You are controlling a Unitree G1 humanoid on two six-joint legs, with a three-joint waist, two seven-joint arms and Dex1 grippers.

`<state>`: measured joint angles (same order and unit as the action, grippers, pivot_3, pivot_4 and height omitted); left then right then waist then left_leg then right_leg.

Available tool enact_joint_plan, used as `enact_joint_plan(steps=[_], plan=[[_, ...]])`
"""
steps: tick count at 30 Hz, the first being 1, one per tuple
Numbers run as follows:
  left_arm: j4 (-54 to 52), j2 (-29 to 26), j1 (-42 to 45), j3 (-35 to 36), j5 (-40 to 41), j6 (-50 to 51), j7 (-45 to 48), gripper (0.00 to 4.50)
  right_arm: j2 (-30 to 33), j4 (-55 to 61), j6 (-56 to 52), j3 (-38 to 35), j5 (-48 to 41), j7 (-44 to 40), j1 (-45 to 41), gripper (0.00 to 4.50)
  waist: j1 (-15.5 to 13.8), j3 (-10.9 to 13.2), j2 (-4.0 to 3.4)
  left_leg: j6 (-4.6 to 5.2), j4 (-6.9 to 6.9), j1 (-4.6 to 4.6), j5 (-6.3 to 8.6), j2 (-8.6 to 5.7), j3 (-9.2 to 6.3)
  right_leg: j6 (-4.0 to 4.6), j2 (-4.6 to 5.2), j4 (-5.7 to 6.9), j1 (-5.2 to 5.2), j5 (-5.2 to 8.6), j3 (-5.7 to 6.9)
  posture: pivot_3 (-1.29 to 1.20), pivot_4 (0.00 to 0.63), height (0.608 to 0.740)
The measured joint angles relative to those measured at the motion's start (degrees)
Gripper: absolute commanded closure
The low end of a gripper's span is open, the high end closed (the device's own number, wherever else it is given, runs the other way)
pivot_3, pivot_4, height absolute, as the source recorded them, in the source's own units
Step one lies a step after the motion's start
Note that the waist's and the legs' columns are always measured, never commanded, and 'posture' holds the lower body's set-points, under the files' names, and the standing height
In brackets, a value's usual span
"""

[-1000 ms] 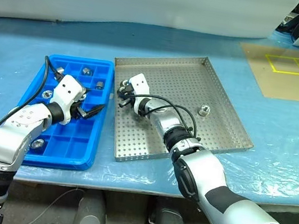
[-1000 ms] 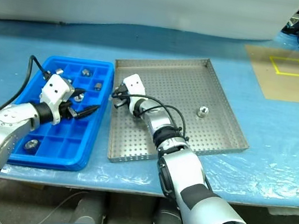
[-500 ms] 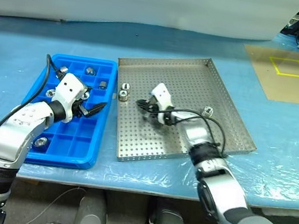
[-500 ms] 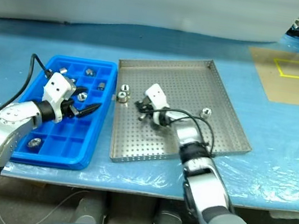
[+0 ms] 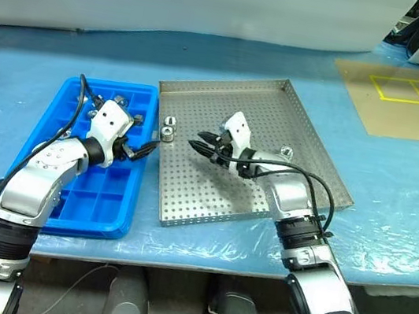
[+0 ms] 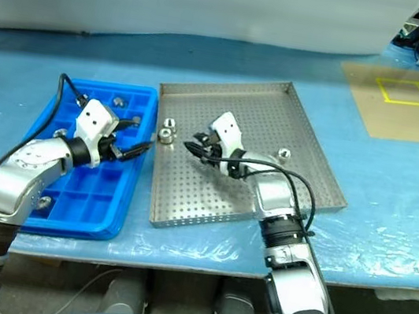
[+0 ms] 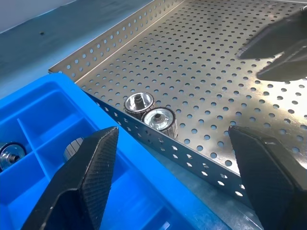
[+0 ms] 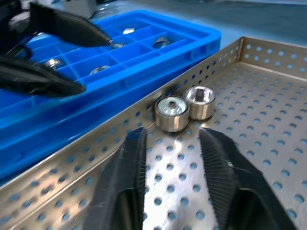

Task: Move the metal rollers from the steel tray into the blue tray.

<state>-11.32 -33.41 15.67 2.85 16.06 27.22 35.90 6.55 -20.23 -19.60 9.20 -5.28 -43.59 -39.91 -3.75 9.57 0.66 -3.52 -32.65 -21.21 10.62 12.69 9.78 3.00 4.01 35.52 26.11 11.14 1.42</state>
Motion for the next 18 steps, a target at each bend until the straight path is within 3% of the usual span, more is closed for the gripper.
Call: enact_joint_plan(steps=[1,14,18], plan=[[0.0,0.0,0.0,-0.1,0.0,0.0,0.1,0.62,-0.6,-1.3,0.3,0.1,0.1,0.5,-1.0,1.56,0.0,0.0,0.0,-0.01,0.0,0.0,0.0,0.0,0.0,0.0,0.0,0.0,0.0,0.0,0.0,0.04,0.15,0.74],[-0.1,-0.2,0.1,-0.1,-0.6,0.1,0.3,0.62,-8.9,-26.9,11.3,0.3,2.7,7.2,-10.6,1.56,0.0,0.0,-0.02,-0.02,0.04,-0.03,-0.01,0.01,0.0,0.01,0.01,-0.02,0.01,0.0,0.01,0.08,0.15,0.74],[-0.3,-0.4,-0.1,-0.1,-0.6,0.1,0.3,0.62,-9.9,-33.4,15.2,-0.5,3.2,9.0,-12.7,0.71,-0.1,0.0,-0.03,-0.02,0.04,-0.04,-0.01,0.01,0.0,0.02,0.01,-0.02,0.01,0.0,0.02,0.08,0.15,0.74]])
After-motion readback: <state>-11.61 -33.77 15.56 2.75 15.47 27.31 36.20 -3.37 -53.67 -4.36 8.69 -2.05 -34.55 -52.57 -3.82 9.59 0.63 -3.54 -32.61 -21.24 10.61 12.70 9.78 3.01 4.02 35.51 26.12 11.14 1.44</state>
